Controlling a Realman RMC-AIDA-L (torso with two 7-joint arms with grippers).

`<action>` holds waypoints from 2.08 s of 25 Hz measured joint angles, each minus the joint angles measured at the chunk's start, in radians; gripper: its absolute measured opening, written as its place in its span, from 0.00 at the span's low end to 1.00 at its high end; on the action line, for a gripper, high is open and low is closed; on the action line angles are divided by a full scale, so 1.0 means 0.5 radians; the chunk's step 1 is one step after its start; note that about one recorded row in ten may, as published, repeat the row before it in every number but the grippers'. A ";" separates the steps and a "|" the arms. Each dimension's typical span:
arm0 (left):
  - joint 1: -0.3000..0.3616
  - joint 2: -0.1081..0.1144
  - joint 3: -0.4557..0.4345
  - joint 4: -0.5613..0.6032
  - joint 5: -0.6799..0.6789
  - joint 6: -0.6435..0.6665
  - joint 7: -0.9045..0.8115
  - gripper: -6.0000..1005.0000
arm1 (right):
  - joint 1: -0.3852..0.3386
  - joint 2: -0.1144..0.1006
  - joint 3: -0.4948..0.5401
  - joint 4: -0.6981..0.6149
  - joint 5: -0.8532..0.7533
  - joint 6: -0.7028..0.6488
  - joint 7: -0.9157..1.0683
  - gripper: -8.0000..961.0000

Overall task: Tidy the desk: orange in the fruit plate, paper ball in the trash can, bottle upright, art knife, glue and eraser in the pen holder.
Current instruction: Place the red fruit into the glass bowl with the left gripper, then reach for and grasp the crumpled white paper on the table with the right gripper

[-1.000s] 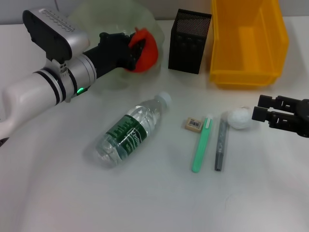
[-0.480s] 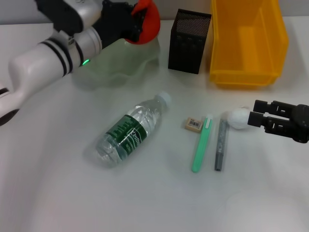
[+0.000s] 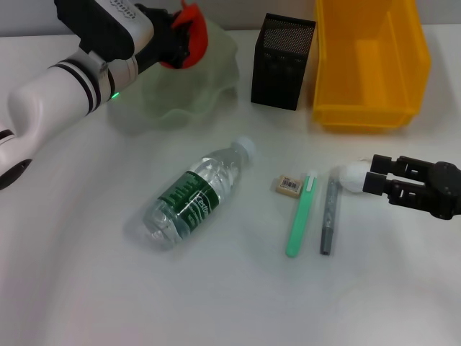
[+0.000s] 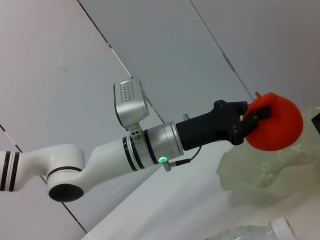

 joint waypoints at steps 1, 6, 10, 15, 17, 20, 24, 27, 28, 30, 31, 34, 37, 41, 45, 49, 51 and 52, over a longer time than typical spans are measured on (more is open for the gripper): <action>0.000 0.000 0.004 -0.001 0.004 -0.007 0.005 0.11 | 0.001 0.000 -0.001 0.001 0.000 0.000 0.000 0.75; -0.005 0.000 -0.003 -0.037 0.001 -0.014 0.067 0.14 | 0.002 0.001 0.000 0.004 0.000 -0.003 0.000 0.75; 0.005 0.000 -0.025 -0.048 -0.004 -0.006 0.081 0.17 | -0.008 0.001 0.001 0.003 0.000 -0.025 0.000 0.75; 0.028 0.000 -0.133 -0.071 -0.005 -0.001 0.155 0.32 | -0.012 -0.016 0.011 -0.025 0.005 -0.135 0.002 0.75; 0.037 0.000 -0.222 -0.100 -0.005 0.003 0.222 0.40 | -0.012 -0.036 0.017 -0.042 0.010 -0.204 0.017 0.75; 0.042 0.000 -0.299 -0.125 -0.005 0.009 0.257 0.53 | -0.013 -0.056 0.047 -0.083 0.017 -0.293 0.057 0.75; 0.059 0.000 -0.344 -0.161 -0.005 0.070 0.246 0.66 | -0.018 -0.072 0.137 -0.507 0.019 -0.528 0.374 0.75; 0.105 0.001 -0.322 -0.192 0.017 0.254 0.104 0.72 | -0.019 -0.056 0.137 -0.942 -0.014 -0.545 0.699 0.75; 0.105 0.001 -0.322 -0.192 0.017 0.254 0.104 0.74 | -0.019 -0.056 0.137 -0.942 -0.014 -0.545 0.699 0.75; 0.105 0.001 -0.322 -0.192 0.017 0.254 0.104 0.79 | 0.004 -0.054 0.129 -1.201 -0.103 -0.517 0.958 0.75; 0.188 0.013 -0.164 -0.115 0.239 0.537 -0.556 0.81 | 0.026 -0.054 0.128 -1.293 -0.183 -0.497 1.069 0.75; 0.275 0.013 0.077 0.053 0.359 0.772 -1.109 0.81 | 0.201 -0.051 -0.003 -1.488 -0.734 -0.309 1.381 0.75; 0.352 0.013 0.288 0.204 0.380 0.940 -1.450 0.81 | 0.320 -0.050 -0.126 -1.294 -0.990 -0.130 1.408 0.75; 0.526 0.011 0.567 0.488 0.369 1.286 -1.827 0.81 | 0.429 -0.048 -0.277 -1.037 -1.171 0.120 1.409 0.75; 0.671 0.011 0.596 0.637 0.361 1.612 -1.926 0.81 | 0.448 -0.035 -0.422 -0.943 -1.192 0.326 1.409 0.75; 0.829 0.027 0.600 0.710 0.364 1.963 -1.957 0.81 | 0.469 -0.012 -0.556 -0.829 -1.193 0.554 1.409 0.75; 0.867 0.030 0.608 0.727 0.370 2.035 -1.961 0.81 | 0.512 0.011 -0.579 -0.747 -1.186 0.615 1.385 0.75; 0.906 0.030 0.620 0.738 0.377 2.095 -1.957 0.81 | 0.512 0.011 -0.579 -0.747 -1.186 0.615 1.385 0.75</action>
